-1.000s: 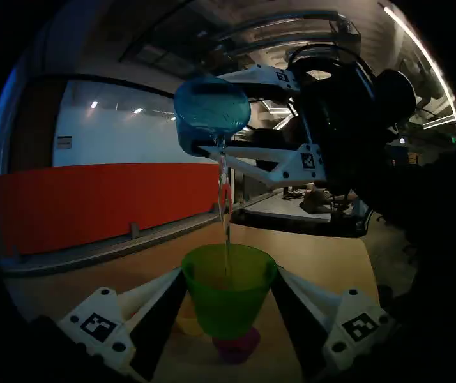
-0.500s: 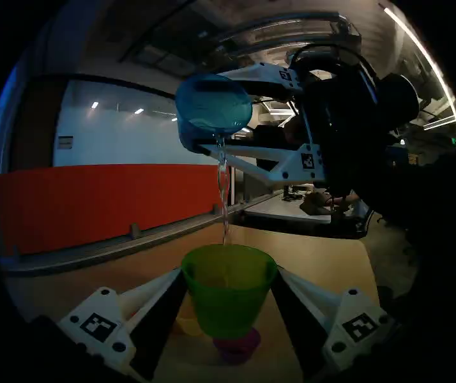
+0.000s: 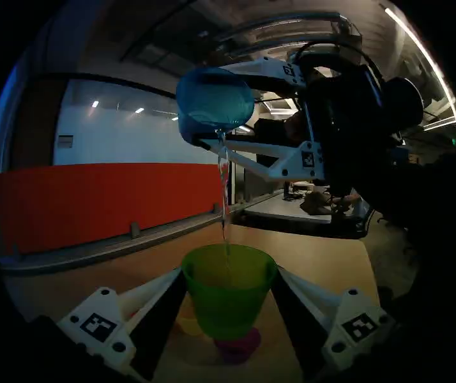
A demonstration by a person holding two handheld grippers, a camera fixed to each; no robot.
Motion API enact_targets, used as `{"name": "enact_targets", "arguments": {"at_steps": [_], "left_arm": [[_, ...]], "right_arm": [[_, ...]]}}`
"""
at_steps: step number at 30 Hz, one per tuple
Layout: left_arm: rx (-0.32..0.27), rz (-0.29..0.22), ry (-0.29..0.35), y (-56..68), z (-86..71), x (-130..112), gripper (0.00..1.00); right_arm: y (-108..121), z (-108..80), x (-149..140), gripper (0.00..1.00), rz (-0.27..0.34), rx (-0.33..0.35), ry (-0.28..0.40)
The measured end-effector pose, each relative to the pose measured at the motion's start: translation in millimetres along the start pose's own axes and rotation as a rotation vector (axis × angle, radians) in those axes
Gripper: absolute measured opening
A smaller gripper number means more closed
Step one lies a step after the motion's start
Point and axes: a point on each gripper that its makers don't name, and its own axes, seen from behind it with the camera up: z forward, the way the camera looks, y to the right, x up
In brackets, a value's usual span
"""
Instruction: Pour water
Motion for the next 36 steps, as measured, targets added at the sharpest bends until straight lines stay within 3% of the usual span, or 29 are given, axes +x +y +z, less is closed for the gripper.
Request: {"name": "enact_targets", "arguments": {"at_steps": [36], "left_arm": [[0.007,-0.002,0.006,-3.1,1.3,1.7,0.86]], "right_arm": [[7.4,3.4,8.5,0.90,-0.179,-0.018,-0.005]]}}
